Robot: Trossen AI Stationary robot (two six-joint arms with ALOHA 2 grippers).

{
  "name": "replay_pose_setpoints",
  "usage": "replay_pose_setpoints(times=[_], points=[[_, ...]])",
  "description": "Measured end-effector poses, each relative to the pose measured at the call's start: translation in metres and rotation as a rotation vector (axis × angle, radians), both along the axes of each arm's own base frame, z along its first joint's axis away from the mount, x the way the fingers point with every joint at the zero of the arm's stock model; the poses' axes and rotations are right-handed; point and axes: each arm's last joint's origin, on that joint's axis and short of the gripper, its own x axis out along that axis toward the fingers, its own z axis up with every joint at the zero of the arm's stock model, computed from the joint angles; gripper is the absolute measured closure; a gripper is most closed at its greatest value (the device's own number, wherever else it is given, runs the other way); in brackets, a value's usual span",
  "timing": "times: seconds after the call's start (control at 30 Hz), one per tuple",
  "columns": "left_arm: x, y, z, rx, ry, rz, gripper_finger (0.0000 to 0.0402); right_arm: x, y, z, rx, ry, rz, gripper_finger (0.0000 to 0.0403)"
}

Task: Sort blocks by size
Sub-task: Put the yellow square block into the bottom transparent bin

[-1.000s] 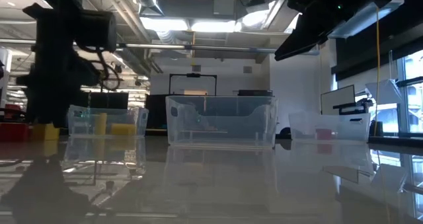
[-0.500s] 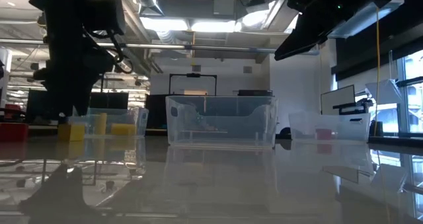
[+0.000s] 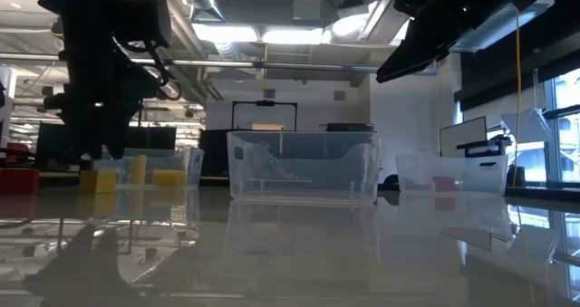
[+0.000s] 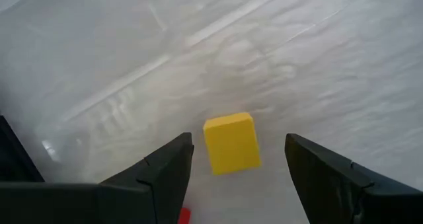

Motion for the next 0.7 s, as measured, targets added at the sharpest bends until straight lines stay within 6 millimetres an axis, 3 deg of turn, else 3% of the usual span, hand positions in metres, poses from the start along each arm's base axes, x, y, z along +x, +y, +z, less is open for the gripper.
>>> replay_pose_setpoints(times=[0.53, 0.7], points=[[0.012, 0.001, -0.022, -0.017, 0.111, -0.016, 0.0172, 0.000, 0.000, 0.000, -0.001, 0.005, -0.002, 0.0123], [0.013, 0.000, -0.024, -0.021, 0.124, -0.026, 0.0195, 0.000, 0.000, 0.000, -0.001, 0.006, -0.002, 0.0123]])
